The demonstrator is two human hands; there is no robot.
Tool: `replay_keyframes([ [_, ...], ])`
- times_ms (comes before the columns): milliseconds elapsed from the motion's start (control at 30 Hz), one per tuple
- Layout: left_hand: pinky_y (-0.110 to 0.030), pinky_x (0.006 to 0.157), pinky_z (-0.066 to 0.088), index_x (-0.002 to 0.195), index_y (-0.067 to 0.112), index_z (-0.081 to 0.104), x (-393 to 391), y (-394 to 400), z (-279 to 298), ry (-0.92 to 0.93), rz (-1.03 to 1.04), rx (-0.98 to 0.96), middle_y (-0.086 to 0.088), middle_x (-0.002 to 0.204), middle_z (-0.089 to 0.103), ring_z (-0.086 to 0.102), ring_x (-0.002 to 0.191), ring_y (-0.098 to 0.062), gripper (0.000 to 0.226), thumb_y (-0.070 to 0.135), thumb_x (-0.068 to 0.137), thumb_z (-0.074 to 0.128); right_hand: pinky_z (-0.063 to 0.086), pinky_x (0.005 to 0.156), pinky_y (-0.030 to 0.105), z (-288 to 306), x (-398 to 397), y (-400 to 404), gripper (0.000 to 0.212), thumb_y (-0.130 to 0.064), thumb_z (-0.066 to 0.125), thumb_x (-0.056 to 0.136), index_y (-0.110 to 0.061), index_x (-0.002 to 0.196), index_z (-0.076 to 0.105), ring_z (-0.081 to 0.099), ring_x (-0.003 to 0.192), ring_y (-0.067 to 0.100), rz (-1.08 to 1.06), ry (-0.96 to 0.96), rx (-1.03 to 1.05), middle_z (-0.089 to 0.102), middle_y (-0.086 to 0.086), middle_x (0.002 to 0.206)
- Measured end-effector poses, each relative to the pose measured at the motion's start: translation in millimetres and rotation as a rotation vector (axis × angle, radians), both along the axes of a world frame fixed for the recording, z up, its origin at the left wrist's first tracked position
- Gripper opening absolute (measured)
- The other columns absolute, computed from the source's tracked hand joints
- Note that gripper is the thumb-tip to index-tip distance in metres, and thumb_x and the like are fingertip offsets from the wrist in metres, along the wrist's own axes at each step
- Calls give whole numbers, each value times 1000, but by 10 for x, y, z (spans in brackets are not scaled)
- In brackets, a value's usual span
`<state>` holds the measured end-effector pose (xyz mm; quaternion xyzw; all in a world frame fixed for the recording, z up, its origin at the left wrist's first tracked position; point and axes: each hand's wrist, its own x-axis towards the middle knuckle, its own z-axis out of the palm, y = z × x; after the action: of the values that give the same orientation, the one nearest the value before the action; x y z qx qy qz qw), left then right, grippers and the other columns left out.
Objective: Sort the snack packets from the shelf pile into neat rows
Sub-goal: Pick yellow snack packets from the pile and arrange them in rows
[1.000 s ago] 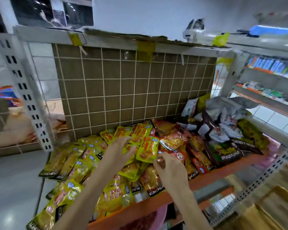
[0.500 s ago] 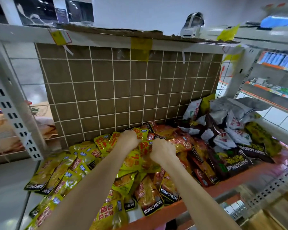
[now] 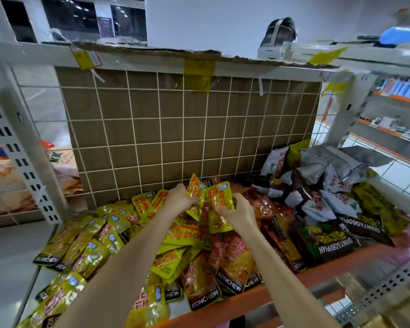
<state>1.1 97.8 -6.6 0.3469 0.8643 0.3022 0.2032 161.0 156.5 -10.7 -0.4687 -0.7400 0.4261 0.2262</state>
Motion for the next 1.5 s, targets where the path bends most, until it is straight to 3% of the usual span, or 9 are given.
replay_keyframes([
  [200,-29,80,44,123,9,52,111,-365,72,-353,118,421,-6,114,60,56,93,-17,47,31,85,67,57,83,41,145,179,-53,44,-28,72,82,-17,122,56,66,100,17,-48,301,-136,68,-1,105],
  [400,-44,109,31,146,17,29,449,-1162,-84,-563,271,701,-1,146,37,40,130,-23,91,52,73,70,55,85,46,125,549,-318,16,-22,71,83,-18,98,67,70,88,18,66,454,-195,73,2,94],
  [533,-20,86,38,123,23,44,860,-1444,-120,-657,361,797,12,116,49,54,90,2,36,18,90,59,53,88,47,-33,675,-460,32,-25,72,82,-13,110,65,68,92,18,119,435,-284,72,1,97],
  [600,-8,78,43,117,24,47,963,-1510,-180,-636,397,809,12,109,53,57,97,6,33,19,89,61,54,86,46,-99,716,-506,26,-22,71,83,-14,108,66,69,90,19,161,430,-310,73,1,95],
  [700,-32,110,32,146,19,31,1072,-1599,-274,-574,438,831,6,147,35,32,137,-16,82,41,76,69,54,86,45,-168,784,-554,27,-21,71,83,-16,108,65,69,92,19,233,427,-338,73,0,96],
  [933,-45,112,30,148,15,28,1422,-1988,-376,-463,640,857,-2,148,38,38,134,-20,107,59,62,75,48,97,44,-290,810,-741,44,-25,72,81,-19,122,58,62,107,16,399,391,-367,68,-3,113],
  [1133,-30,65,56,99,12,59,1531,-2541,-395,-374,840,966,-11,91,67,65,67,-11,17,5,84,64,48,86,33,-358,574,-1194,31,-14,70,83,-18,112,60,61,99,18,595,365,-412,67,0,104],
  [1267,-23,57,54,92,13,58,1596,-3027,-357,-276,959,1010,-3,78,67,64,60,-9,13,4,85,63,49,73,19,-341,368,-1668,27,-4,69,82,-15,106,63,65,87,17,736,368,-451,71,5,96],
  [1500,-31,65,55,98,15,59,1751,-4237,-355,-204,1161,1060,-2,84,70,66,71,-15,13,12,86,63,55,80,39,-318,-51,-2857,28,-7,72,80,-10,106,64,68,85,22,930,336,-562,72,8,94],
])
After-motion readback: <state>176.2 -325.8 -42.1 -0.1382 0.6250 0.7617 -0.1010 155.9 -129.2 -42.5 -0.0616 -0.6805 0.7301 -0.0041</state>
